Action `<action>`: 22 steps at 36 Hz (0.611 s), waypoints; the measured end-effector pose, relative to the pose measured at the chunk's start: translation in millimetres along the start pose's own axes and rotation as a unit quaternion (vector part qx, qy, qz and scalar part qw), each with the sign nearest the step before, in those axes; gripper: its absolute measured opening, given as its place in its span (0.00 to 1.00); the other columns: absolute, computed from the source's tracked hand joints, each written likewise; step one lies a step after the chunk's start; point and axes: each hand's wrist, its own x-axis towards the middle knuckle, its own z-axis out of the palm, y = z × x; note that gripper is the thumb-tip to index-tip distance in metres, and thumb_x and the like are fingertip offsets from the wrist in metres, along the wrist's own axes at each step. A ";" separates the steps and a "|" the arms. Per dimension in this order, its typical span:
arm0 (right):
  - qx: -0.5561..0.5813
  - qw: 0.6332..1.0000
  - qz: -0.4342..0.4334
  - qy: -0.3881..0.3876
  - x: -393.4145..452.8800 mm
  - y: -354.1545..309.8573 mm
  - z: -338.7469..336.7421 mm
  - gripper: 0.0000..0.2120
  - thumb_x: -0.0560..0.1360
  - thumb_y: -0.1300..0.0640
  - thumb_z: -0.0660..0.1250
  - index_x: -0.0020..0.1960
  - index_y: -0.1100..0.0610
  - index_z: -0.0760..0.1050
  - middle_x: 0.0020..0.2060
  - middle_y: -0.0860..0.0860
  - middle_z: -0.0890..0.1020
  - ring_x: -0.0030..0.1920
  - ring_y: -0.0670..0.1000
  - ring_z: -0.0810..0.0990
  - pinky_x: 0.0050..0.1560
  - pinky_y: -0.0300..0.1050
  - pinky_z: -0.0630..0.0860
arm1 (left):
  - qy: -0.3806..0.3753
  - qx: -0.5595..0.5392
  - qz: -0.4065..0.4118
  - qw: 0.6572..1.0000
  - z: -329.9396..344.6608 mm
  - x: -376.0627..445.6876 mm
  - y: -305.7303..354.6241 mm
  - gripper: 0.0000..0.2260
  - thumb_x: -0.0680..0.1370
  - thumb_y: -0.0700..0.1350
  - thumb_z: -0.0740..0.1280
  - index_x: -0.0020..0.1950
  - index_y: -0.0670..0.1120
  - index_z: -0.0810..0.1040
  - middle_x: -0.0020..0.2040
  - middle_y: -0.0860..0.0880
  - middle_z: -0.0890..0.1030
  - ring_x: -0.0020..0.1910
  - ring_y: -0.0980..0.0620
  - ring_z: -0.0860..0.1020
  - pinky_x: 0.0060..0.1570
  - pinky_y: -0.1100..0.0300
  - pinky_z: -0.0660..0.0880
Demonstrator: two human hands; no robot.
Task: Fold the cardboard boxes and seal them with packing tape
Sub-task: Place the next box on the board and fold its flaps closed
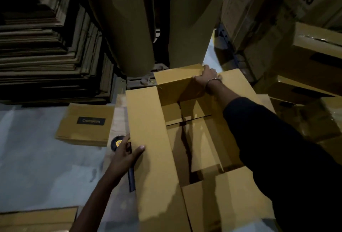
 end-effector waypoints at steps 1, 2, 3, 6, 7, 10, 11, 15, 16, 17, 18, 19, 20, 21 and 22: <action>0.043 0.999 0.013 0.000 11.6 6.0 2.4 0.43 0.72 0.35 0.73 0.79 0.52 0.62 0.73 0.57 0.72 0.74 0.62 0.70 0.73 0.63 0.64 | 0.005 -0.002 -0.002 1.000 2.0 1.2 -0.9 0.23 0.80 0.40 0.73 0.73 0.51 0.73 0.57 0.65 0.84 0.57 0.62 0.82 0.52 0.66 0.81; 0.093 0.995 0.022 0.002 18.1 10.6 3.0 0.47 0.68 0.34 0.75 0.79 0.50 0.61 0.72 0.56 0.73 0.72 0.63 0.72 0.72 0.63 0.67 | 0.007 -0.004 -0.005 1.000 4.1 1.8 -1.4 0.22 0.80 0.39 0.73 0.72 0.51 0.73 0.56 0.65 0.84 0.57 0.63 0.82 0.51 0.67 0.80; 0.150 0.988 0.034 0.004 23.1 15.9 3.9 0.50 0.64 0.34 0.76 0.79 0.49 0.60 0.72 0.56 0.74 0.70 0.62 0.74 0.70 0.63 0.71 | 0.007 -0.002 -0.003 1.000 6.2 1.1 -2.0 0.21 0.80 0.38 0.72 0.71 0.51 0.73 0.55 0.66 0.84 0.56 0.64 0.82 0.50 0.68 0.80; 0.316 0.948 0.043 0.017 6.3 19.2 -8.4 0.46 0.71 0.48 0.80 0.80 0.51 0.58 0.66 0.53 0.74 0.63 0.54 0.76 0.64 0.50 0.76 | 0.016 -0.001 0.003 1.000 12.4 -2.5 0.9 0.20 0.81 0.37 0.71 0.70 0.52 0.71 0.53 0.64 0.84 0.51 0.71 0.81 0.47 0.69 0.79; 0.341 0.939 0.034 0.018 -1.9 19.1 -15.7 0.44 0.73 0.52 0.80 0.80 0.51 0.58 0.63 0.53 0.75 0.60 0.53 0.77 0.59 0.46 0.77 | 0.022 -0.002 0.005 1.000 14.0 -4.2 3.3 0.20 0.81 0.38 0.71 0.70 0.53 0.71 0.55 0.61 0.83 0.51 0.71 0.81 0.46 0.67 0.79; 0.383 0.923 -0.008 0.022 -15.2 32.3 -28.0 0.36 0.73 0.59 0.80 0.76 0.51 0.66 0.54 0.50 0.80 0.50 0.48 0.82 0.42 0.39 0.80 | 0.045 -0.001 0.020 0.999 17.0 -12.0 8.6 0.20 0.81 0.40 0.71 0.70 0.54 0.72 0.57 0.60 0.80 0.55 0.62 0.82 0.51 0.59 0.78; 0.390 0.920 -0.023 0.025 -19.9 38.9 -30.0 0.32 0.72 0.60 0.80 0.72 0.51 0.71 0.54 0.51 0.82 0.51 0.49 0.83 0.44 0.43 0.83 | 0.055 -0.006 0.025 0.998 19.0 -15.0 12.0 0.21 0.82 0.40 0.70 0.72 0.53 0.71 0.57 0.61 0.80 0.56 0.60 0.81 0.53 0.58 0.78; 0.357 0.926 -0.095 0.074 -40.9 66.4 -30.6 0.13 0.69 0.66 0.78 0.51 0.55 0.85 0.49 0.49 0.86 0.53 0.47 0.83 0.61 0.57 0.82 | 0.098 -0.023 0.036 0.994 28.5 -21.1 25.6 0.22 0.82 0.39 0.71 0.75 0.46 0.70 0.59 0.55 0.81 0.57 0.60 0.80 0.56 0.57 0.79; 0.339 0.932 -0.097 0.079 -50.5 73.6 -32.3 0.12 0.69 0.67 0.77 0.48 0.54 0.85 0.48 0.49 0.86 0.52 0.46 0.83 0.62 0.56 0.81 | 0.111 -0.018 0.047 0.993 32.9 -23.1 30.2 0.21 0.82 0.39 0.71 0.74 0.45 0.71 0.59 0.53 0.81 0.56 0.62 0.80 0.58 0.54 0.80; 0.314 0.941 -0.100 0.078 -60.0 81.7 -33.6 0.12 0.70 0.67 0.76 0.48 0.52 0.85 0.48 0.48 0.86 0.53 0.47 0.83 0.62 0.54 0.81 | 0.123 -0.018 0.059 0.990 38.7 -25.4 35.8 0.20 0.82 0.39 0.70 0.73 0.44 0.73 0.59 0.52 0.82 0.55 0.62 0.80 0.60 0.50 0.80; 0.279 0.952 -0.103 0.067 -71.3 90.6 -33.8 0.13 0.71 0.65 0.76 0.50 0.50 0.86 0.50 0.48 0.86 0.54 0.48 0.83 0.61 0.51 0.81 | 0.137 -0.018 0.069 0.988 44.9 -28.4 40.5 0.18 0.83 0.39 0.70 0.72 0.43 0.74 0.58 0.51 0.82 0.55 0.61 0.80 0.63 0.47 0.79; 0.223 0.967 -0.110 0.053 -82.6 99.3 -32.8 0.15 0.71 0.63 0.76 0.55 0.48 0.85 0.53 0.48 0.85 0.57 0.50 0.82 0.61 0.50 0.81 | 0.148 -0.018 0.083 0.985 52.2 -32.3 45.4 0.16 0.83 0.40 0.69 0.71 0.43 0.75 0.59 0.50 0.82 0.56 0.58 0.81 0.65 0.45 0.78; 0.145 0.981 -0.121 0.036 -93.2 108.6 -30.3 0.20 0.72 0.60 0.76 0.61 0.45 0.83 0.58 0.48 0.84 0.61 0.52 0.80 0.63 0.52 0.79 | 0.153 -0.014 0.092 0.984 59.0 -36.2 48.5 0.15 0.84 0.41 0.69 0.71 0.43 0.76 0.60 0.50 0.82 0.57 0.55 0.81 0.65 0.43 0.78; 0.052 0.990 -0.133 0.015 -101.6 118.0 -26.5 0.27 0.72 0.57 0.76 0.68 0.42 0.78 0.64 0.50 0.80 0.66 0.55 0.77 0.66 0.55 0.75 | 0.151 -0.019 0.102 0.983 67.4 -42.4 53.5 0.15 0.84 0.44 0.68 0.71 0.45 0.77 0.60 0.51 0.83 0.58 0.52 0.82 0.64 0.43 0.79; -0.034 0.990 -0.140 -0.008 -110.5 126.4 -23.1 0.33 0.72 0.54 0.76 0.74 0.40 0.72 0.71 0.51 0.75 0.72 0.57 0.72 0.69 0.58 0.71 | 0.142 -0.030 0.110 0.983 75.6 -48.2 57.4 0.15 0.84 0.47 0.68 0.72 0.48 0.77 0.61 0.51 0.84 0.60 0.51 0.82 0.63 0.42 0.80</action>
